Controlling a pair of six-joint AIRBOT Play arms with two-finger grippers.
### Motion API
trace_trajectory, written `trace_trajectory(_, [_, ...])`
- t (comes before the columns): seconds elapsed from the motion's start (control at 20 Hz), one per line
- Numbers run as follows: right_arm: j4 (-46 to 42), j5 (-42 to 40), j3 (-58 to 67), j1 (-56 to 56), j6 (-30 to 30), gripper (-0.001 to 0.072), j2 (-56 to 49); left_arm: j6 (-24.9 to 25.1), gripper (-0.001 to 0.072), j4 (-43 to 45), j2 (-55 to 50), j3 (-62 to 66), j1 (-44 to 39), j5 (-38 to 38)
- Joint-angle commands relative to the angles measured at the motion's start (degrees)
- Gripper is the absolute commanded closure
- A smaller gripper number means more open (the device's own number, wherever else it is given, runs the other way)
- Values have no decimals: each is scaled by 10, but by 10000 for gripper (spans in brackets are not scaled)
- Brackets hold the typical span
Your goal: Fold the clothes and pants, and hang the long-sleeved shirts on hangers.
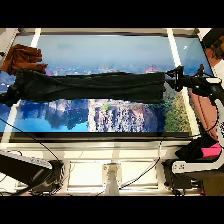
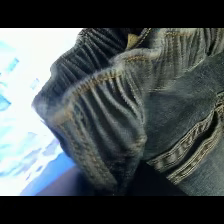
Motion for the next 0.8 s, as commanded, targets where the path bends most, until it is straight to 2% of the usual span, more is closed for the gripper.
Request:
trace_trajectory(0.0, [0,17,0,0,-27,262,0,24,656,-16,0,1,-22,13])
trace_trajectory(0.15, [1,41,0,0,-94,263,6,61,657,-16,38,1,-30,-13])
trace_trajectory(0.3, [0,97,15,4,-169,267,26,61,658,-16,120,1,-30,-29])
trace_trajectory(0.4, [-2,136,37,22,-188,341,37,60,657,-16,189,1,-30,-66])
trace_trajectory(0.55, [-18,154,76,83,-187,344,38,58,657,-10,283,0,-30,-134])
trace_trajectory(0.6, [-30,147,87,114,-187,411,38,42,657,-7,313,0,-30,-145])
trace_trajectory(0.65, [-41,135,96,147,-188,592,37,27,658,-7,339,0,-30,-154])
trace_trajectory(0.7, [-51,111,100,180,-187,689,37,21,658,-7,364,0,-30,-161])
trace_trajectory(0.75, [-61,76,100,214,-185,690,37,21,658,-7,385,0,-33,-170])
